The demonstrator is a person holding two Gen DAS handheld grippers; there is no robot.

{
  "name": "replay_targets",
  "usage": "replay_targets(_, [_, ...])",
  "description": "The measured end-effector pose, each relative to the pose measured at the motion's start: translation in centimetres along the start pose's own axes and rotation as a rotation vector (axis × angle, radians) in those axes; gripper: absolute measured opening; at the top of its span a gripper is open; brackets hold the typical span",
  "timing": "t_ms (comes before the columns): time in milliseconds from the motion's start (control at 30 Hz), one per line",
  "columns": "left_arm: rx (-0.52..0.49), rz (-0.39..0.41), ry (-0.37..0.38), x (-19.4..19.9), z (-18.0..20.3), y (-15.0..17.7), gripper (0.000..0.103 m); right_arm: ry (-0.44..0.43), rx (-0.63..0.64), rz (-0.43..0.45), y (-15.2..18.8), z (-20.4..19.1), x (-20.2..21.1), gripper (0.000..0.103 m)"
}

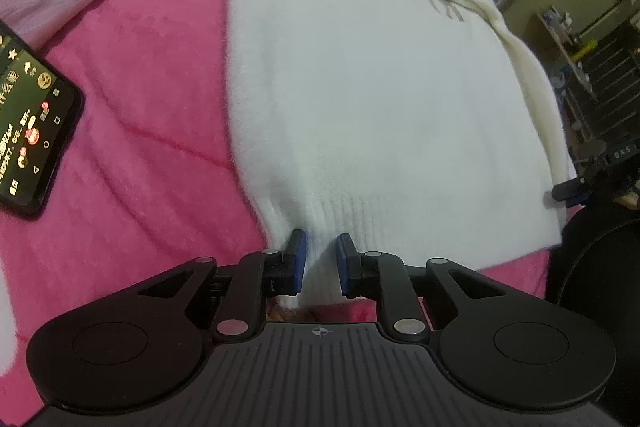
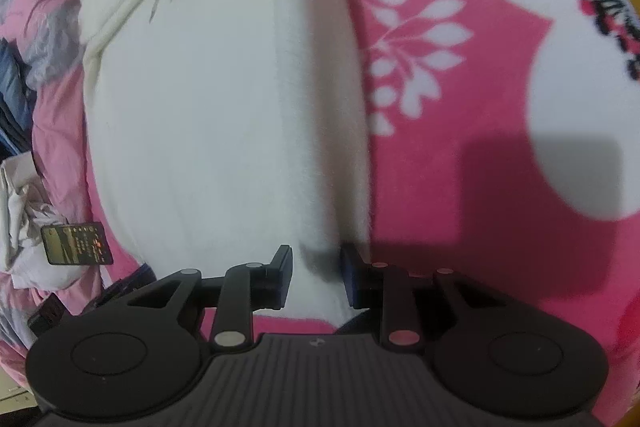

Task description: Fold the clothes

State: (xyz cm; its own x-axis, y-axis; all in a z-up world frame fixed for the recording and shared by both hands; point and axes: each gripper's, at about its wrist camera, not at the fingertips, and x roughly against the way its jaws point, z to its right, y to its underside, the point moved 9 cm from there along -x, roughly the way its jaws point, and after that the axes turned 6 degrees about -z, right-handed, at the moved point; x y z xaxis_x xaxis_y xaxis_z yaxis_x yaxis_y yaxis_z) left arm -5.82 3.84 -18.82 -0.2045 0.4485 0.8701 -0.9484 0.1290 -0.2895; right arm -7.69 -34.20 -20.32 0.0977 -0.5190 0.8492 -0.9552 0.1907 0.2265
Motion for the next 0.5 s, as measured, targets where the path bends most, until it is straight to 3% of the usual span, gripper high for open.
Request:
replay_targets(167, [0.011, 0.042, -0.031, 1.9, -0.4, -0.2, 0.018, 0.0, 0.002, 0.008, 0.2, -0.1, 0.3, 0.028])
replay_targets(267, [-0.033, 0.127, -0.08, 3.1, -0.6, -0.8, 0.039, -0.001, 0.0, 0.009, 0.1, 0.0, 0.2, 0.028])
replay_targets(400, [-0.063, 0.114, -0.08, 1.4, -0.5, -0.8, 0.047, 0.0, -0.004, 0.005, -0.1, 0.1, -0.1, 0.028])
replay_targets(500, [-0.076, 0.116, -0.106, 0.7, -0.7, -0.7, 0.048, -0.006, -0.003, 0.012, -0.1, 0.2, 0.0, 0.028])
